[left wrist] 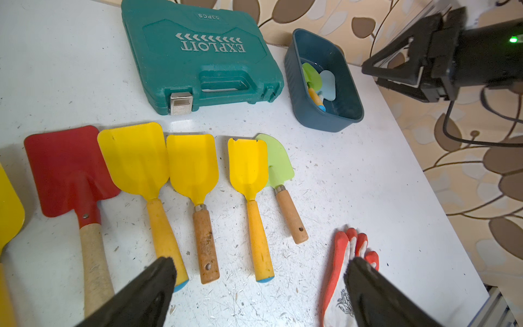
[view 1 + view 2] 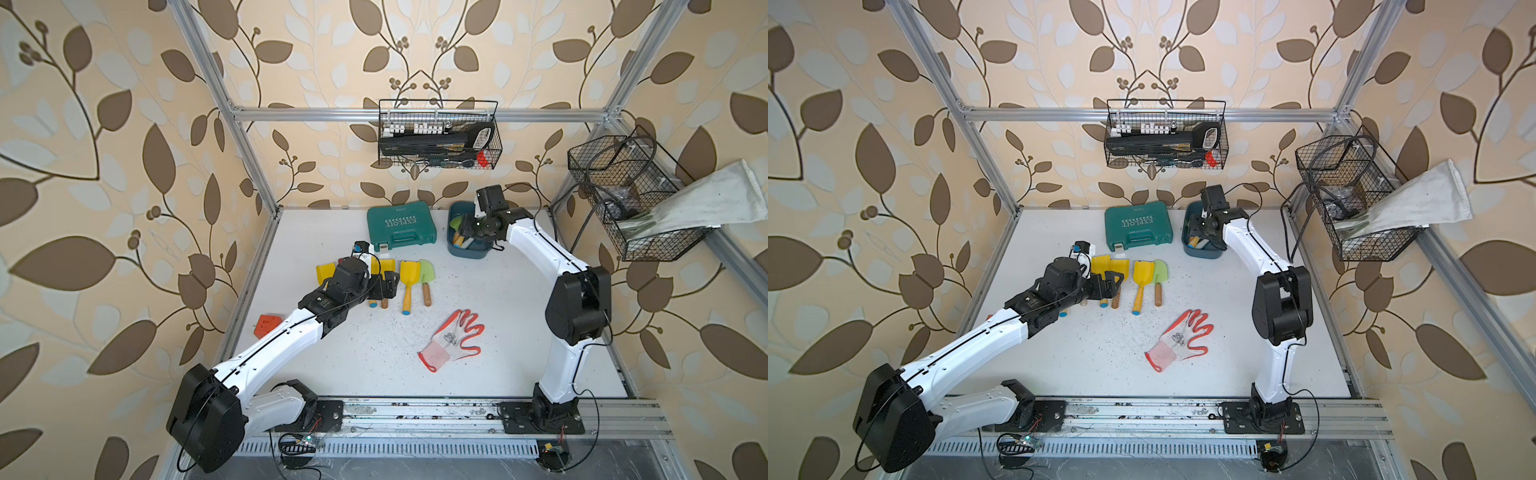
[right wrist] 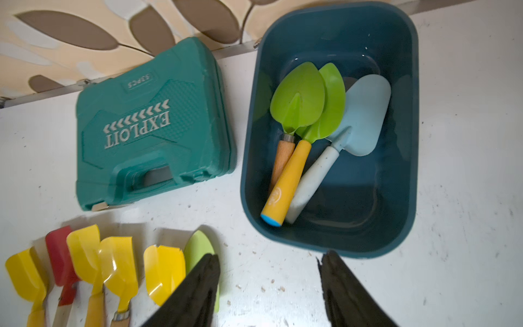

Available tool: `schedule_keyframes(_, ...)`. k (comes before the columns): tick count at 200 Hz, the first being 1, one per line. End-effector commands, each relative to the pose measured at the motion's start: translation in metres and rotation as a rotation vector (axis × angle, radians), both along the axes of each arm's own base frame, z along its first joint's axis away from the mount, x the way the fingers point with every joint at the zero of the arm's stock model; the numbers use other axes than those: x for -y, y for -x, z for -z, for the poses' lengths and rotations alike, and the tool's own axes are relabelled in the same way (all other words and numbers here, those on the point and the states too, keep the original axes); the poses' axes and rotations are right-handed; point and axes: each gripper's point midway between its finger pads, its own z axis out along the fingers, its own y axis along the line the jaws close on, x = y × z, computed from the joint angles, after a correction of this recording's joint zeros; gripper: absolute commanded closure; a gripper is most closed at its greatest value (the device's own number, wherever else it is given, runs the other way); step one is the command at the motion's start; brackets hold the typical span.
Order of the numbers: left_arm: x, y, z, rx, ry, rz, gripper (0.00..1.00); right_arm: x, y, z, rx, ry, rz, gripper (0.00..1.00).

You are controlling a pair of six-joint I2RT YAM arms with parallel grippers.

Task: Take the shovel out of the storage box
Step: Pick up the shovel from the storage box.

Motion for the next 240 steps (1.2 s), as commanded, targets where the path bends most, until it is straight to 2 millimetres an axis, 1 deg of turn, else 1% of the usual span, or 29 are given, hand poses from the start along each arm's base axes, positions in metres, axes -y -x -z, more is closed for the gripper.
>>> schedule_keyframes(1, 0.000, 0.001, -0.015, 0.010, 0.032, 0.011, 0.01, 0.002, -0.006, 0.025, -0.085, -0.024, -0.023, 0.38)
schedule_keyframes(24, 0.001, 0.002, -0.016, 0.009, 0.039, 0.015, 0.01, -0.001, -0.023, 0.041, -0.097, -0.046, -0.041, 0.33)
schedule_keyframes(42, 0.002, 0.003, -0.015, 0.005, 0.044, 0.019, 0.01, -0.005, -0.034, 0.051, -0.099, -0.044, -0.060, 0.32)
schedule_keyframes(55, 0.003, 0.002, -0.013, -0.001, 0.044, 0.018, 0.01, -0.004, -0.040, 0.057, -0.103, -0.039, -0.057, 0.32)
schedule_keyframes(70, 0.003, 0.001, -0.010, -0.009, 0.042, 0.016, 0.01, -0.004, -0.046, 0.062, -0.110, -0.052, -0.052, 0.33)
schedule_keyframes(95, 0.005, 0.000, -0.007, -0.022, 0.038, 0.021, 0.01, -0.005, -0.053, 0.069, -0.127, -0.074, -0.045, 0.40)
schedule_keyframes(138, 0.006, 0.000, -0.006, -0.024, 0.036, 0.019, 0.01, -0.004, -0.050, 0.091, -0.209, -0.096, 0.009, 0.47)
schedule_keyframes(169, 0.005, 0.000, -0.006, -0.024, 0.038, 0.018, 0.01, -0.001, -0.045, 0.102, -0.241, -0.083, 0.029, 0.48)
schedule_keyframes(210, 0.005, 0.000, -0.007, -0.023, 0.039, 0.017, 0.01, -0.006, -0.043, 0.111, -0.273, -0.083, -0.009, 0.53)
schedule_keyframes(229, 0.004, 0.000, -0.006, -0.021, 0.033, 0.010, 0.01, -0.006, -0.043, 0.117, -0.285, -0.075, -0.020, 0.53)
schedule_keyframes(240, 0.003, -0.001, -0.006, -0.020, 0.031, 0.007, 0.01, -0.006, -0.042, 0.123, -0.299, -0.070, -0.029, 0.53)
